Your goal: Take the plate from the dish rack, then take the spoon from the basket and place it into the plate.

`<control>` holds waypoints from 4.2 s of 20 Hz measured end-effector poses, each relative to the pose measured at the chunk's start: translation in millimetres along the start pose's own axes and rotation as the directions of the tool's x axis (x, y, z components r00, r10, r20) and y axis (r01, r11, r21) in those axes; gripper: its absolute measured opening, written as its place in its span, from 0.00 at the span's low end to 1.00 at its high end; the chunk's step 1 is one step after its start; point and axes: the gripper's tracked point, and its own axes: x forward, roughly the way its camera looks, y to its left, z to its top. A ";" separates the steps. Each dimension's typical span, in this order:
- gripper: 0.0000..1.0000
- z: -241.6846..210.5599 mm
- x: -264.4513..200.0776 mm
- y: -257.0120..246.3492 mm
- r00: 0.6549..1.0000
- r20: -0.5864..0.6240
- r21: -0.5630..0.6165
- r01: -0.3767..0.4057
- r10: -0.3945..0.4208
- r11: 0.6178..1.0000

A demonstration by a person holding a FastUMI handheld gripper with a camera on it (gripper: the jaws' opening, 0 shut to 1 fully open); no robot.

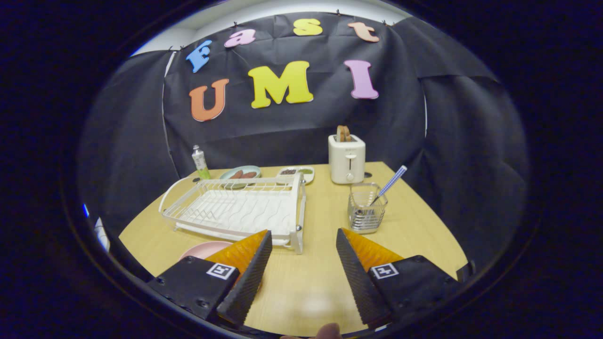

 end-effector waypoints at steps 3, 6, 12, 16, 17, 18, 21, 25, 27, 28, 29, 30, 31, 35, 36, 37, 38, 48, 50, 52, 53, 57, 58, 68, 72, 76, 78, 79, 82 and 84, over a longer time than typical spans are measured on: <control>1.00 15.9 -9.1 -18.0 0.996 0.077 -0.008 0.039 -0.039 0.999; 1.00 28.1 -12.2 -37.7 0.986 0.151 -0.007 0.068 -0.066 0.998; 1.00 56.7 5.1 -91.2 0.957 0.270 -0.054 0.127 -0.108 0.990; 1.00 63.7 42.3 -127.3 0.962 0.252 -0.024 0.113 -0.104 0.993; 1.00 65.0 52.8 -135.9 0.964 0.248 -0.016 0.108 -0.100 0.994; 1.00 65.0 64.2 -141.1 0.968 0.233 0.000 0.096 -0.094 0.995; 1.00 60.7 94.4 -154.3 0.980 0.187 0.037 0.064 -0.070 0.997; 0.97 59.8 131.2 -169.0 0.988 0.144 0.067 0.039 -0.048 0.997; 0.96 61.5 150.6 -173.3 0.991 0.128 0.089 0.020 -0.031 0.996; 0.93 60.9 159.4 -176.7 0.993 0.119 0.098 0.017 -0.029 0.995; 0.91 60.3 167.6 -178.7 0.994 0.104 0.117 0.013 -0.025 0.993; 0.85 60.8 172.4 -179.2 0.996 0.092 0.142 -0.004 -0.009 0.990; 0.83 60.5 179.2 -178.7 0.997 0.082 0.167 -0.018 0.004 0.986; 0.67 59.2 193.0 -179.1 0.997 0.061 0.235 -0.059 0.046 0.970; 0.60 59.7 193.4 -177.0 0.996 0.062 0.245 -0.074 0.061 0.967; 0.53 59.3 191.3 -174.8 0.996 0.065 0.244 -0.081 0.067 0.966; 0.47 59.9 188.7 -174.2 0.996 0.068 0.240 -0.080 0.066 0.968; 0.11 97.3 148.4 -159.3 0.981 0.188 0.253 -0.002 -0.048 0.967; 0.11 113.6 134.3 -160.1 0.969 0.231 0.261 0.030 -0.093 0.965; 0.11 133.2 115.2 -155.1 0.953 0.281 0.277 0.037 -0.117 0.960; 0.11 142.4 103.1 -150.2 0.944 0.306 0.279 0.035 -0.124 0.960; 0.11 158.6 50.4 -117.2 0.920 0.367 0.297 0.020 -0.134 0.955; 0.10 156.4 37.2 -102.3 0.920 0.372 0.304 0.005 -0.124 0.953; 0.10 103.4 -27.9 52.2 0.947 0.320 0.195 -0.064 -0.002 0.979; 0.10 69.4 -19.3 98.7 0.963 0.265 0.183 -0.099 0.048 0.978; 0.10 39.2 -5.0 134.8 0.973 0.216 0.168 -0.117 0.079 0.979; 0.10 22.3 1.0 154.7 0.976 0.188 0.167 -0.139 0.107 0.976; 0.10 13.6 4.0 164.0 0.978 0.171 0.158 -0.148 0.120 0.976; 0.10 -9.3 12.8 182.9 0.982 0.130 0.145 -0.154 0.135 0.977; 0.11 -19.7 16.9 190.5 0.983 0.112 0.143 -0.161 0.146 0.976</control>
